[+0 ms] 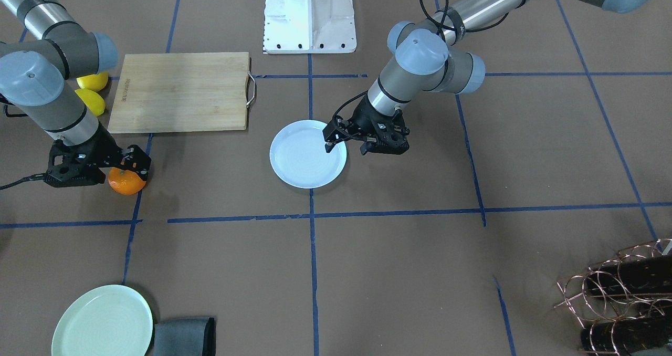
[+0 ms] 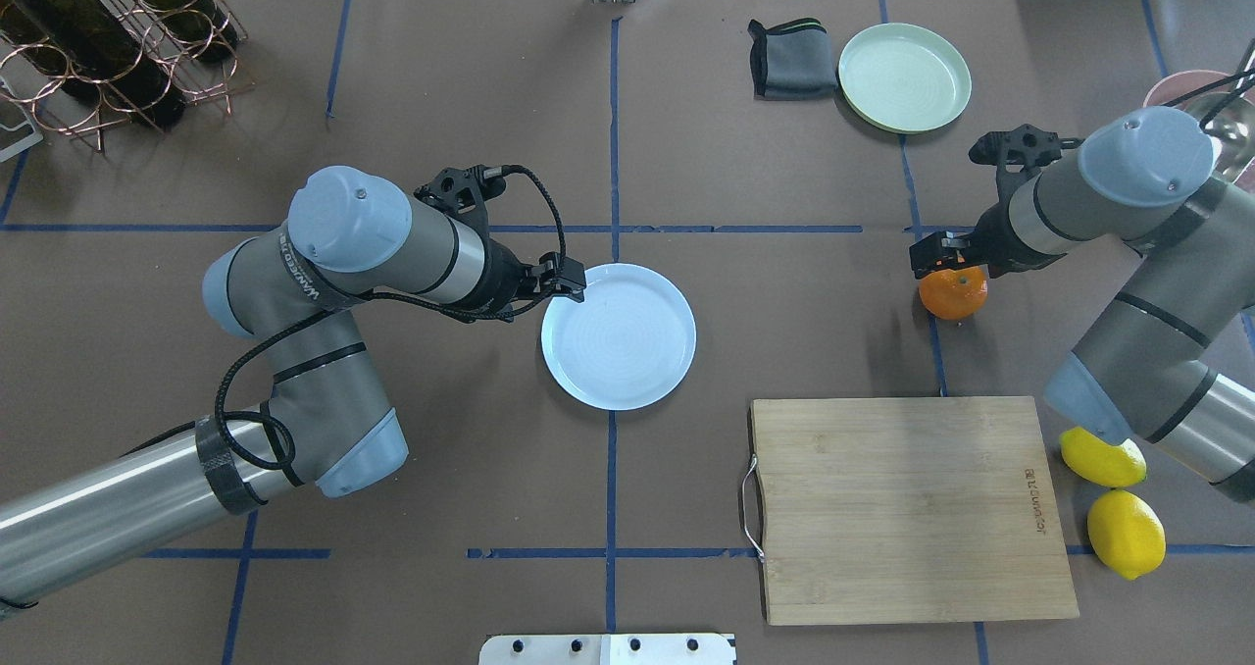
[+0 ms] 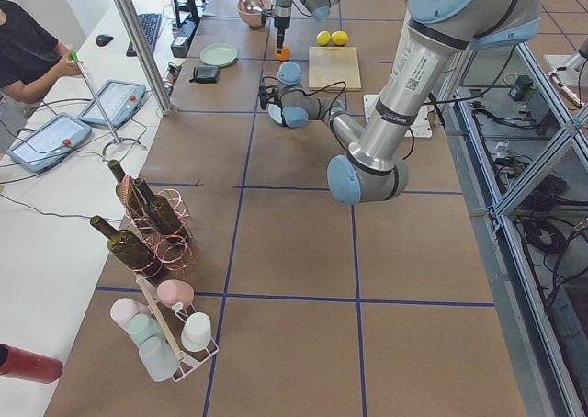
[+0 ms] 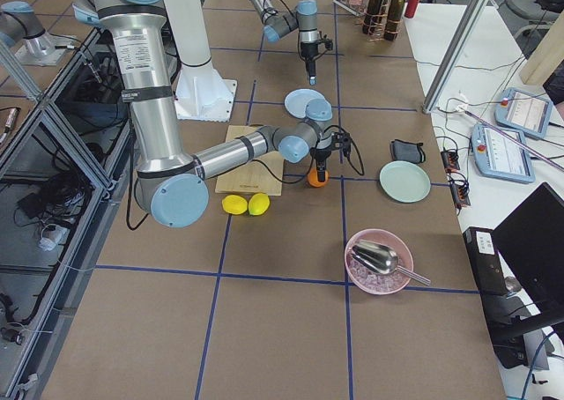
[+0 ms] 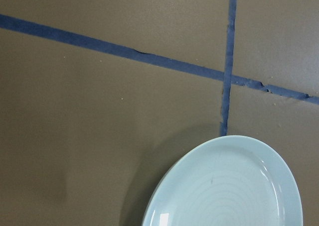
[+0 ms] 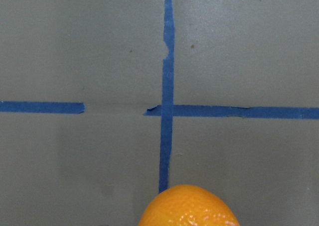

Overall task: Pick orange to plate
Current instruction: 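Reach the right gripper down to the orange while the left gripper holds still, then grasp the orange with the right gripper and lift it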

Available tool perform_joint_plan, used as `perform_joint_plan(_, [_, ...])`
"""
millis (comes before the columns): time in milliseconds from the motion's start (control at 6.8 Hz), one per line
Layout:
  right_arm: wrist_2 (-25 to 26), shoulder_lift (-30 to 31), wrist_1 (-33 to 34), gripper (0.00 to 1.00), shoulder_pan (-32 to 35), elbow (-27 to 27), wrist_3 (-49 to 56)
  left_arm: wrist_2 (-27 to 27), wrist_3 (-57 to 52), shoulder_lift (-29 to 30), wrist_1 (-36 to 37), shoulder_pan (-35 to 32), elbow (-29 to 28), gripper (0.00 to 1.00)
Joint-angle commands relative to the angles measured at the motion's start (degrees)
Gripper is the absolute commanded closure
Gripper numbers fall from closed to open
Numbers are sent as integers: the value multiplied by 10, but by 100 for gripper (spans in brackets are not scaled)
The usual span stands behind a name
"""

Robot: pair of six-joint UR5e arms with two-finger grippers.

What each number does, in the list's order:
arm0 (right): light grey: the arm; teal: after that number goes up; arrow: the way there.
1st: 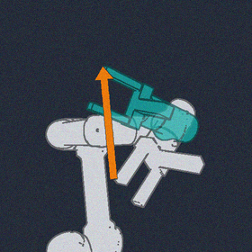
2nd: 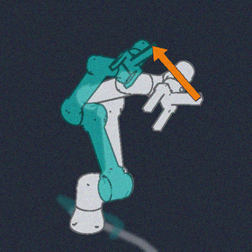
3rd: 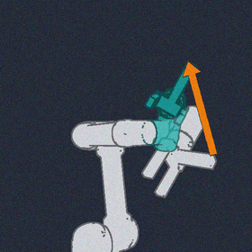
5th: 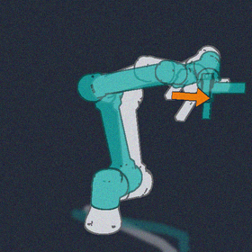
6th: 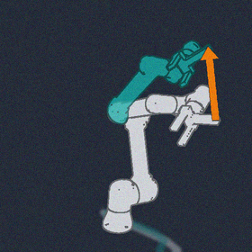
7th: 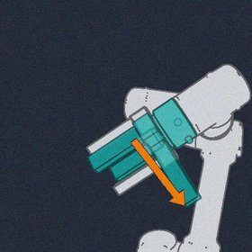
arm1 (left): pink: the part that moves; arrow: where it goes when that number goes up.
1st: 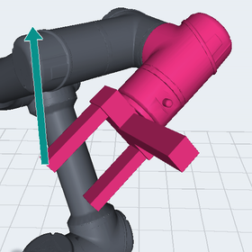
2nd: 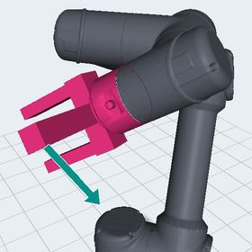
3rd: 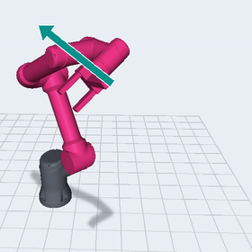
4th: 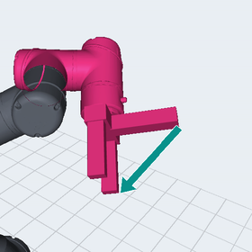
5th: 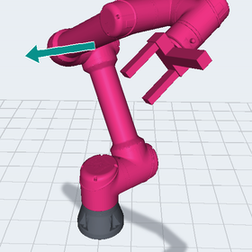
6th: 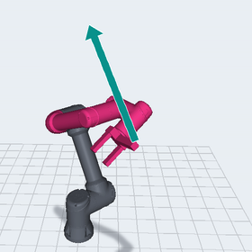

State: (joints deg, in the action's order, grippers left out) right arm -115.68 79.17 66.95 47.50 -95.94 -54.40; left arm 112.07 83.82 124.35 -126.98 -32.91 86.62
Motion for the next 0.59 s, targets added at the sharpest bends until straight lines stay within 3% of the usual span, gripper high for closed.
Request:
perform_joint_plan(0, [7, 3, -1, 0, -14, 4, 0, 0, 0, -1, 1, 0, 5, 1])
perform_joint_plan(441, [31, 3, -1, 1, -29, 7, 0, 0, 0, -1, 1, -1, 5, 1])
